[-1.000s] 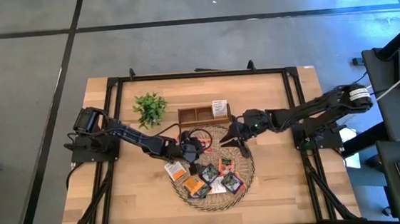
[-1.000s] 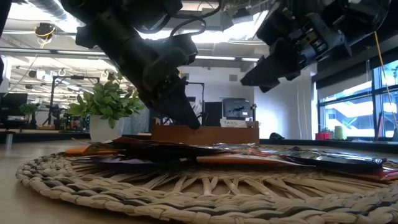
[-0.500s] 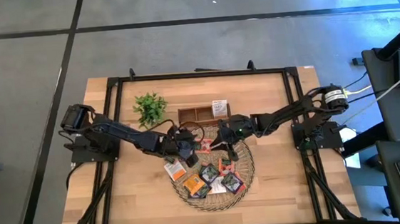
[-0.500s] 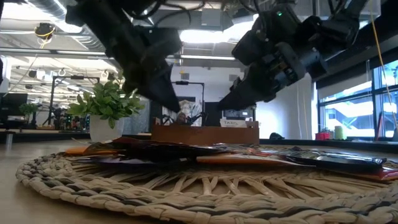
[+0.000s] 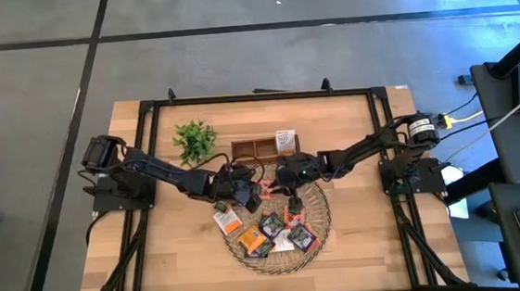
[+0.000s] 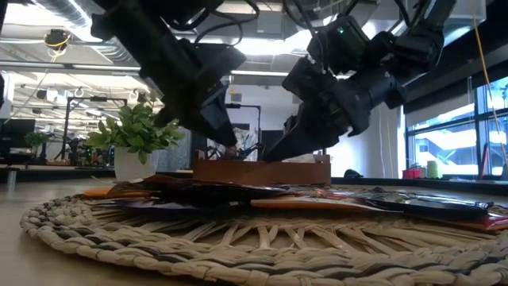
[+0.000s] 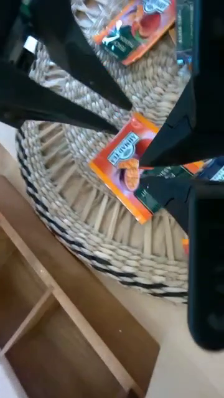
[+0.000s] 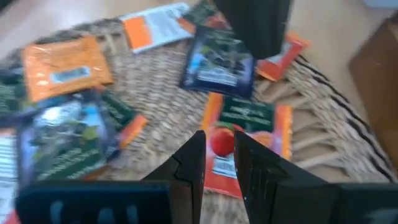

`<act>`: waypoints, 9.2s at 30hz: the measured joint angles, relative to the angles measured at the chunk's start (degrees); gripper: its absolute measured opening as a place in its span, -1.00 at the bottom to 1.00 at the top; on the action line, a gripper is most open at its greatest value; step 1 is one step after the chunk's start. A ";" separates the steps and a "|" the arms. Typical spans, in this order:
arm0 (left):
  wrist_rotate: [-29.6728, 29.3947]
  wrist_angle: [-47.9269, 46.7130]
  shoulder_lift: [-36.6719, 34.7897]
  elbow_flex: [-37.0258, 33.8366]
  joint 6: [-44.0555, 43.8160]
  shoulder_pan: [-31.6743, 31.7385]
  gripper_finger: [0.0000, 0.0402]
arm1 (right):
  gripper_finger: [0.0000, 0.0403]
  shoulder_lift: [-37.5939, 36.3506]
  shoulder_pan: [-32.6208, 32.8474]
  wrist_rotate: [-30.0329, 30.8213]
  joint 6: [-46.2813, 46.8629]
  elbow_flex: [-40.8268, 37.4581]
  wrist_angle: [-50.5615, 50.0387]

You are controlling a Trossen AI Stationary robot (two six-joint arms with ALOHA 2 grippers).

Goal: Pick & Place Tea
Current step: Put the orange and black tea bag into the middle section of the wooden organizer, then put the black and white tea bag into the left section of the wooden organizer

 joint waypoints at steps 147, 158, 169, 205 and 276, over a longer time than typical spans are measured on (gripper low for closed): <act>11.72 2.05 4.44 -0.03 -16.96 3.48 -0.99 | -0.58 1.31 0.55 3.41 1.09 -0.46 -3.38; 16.63 3.19 2.29 1.42 -8.52 5.61 -0.99 | -0.58 -13.65 0.55 -2.26 -1.10 -0.20 -17.07; 26.76 -0.30 -1.36 11.16 11.14 11.56 -0.99 | -0.58 -27.18 2.42 -2.34 3.47 -0.13 -43.27; 29.24 -31.29 8.46 31.80 55.29 30.42 -0.99 | -0.58 -25.52 10.73 11.36 7.89 -0.09 -42.70; 22.03 -30.45 4.24 31.80 50.24 26.58 -0.64 | -0.58 -16.94 10.73 11.28 9.53 -0.09 -41.15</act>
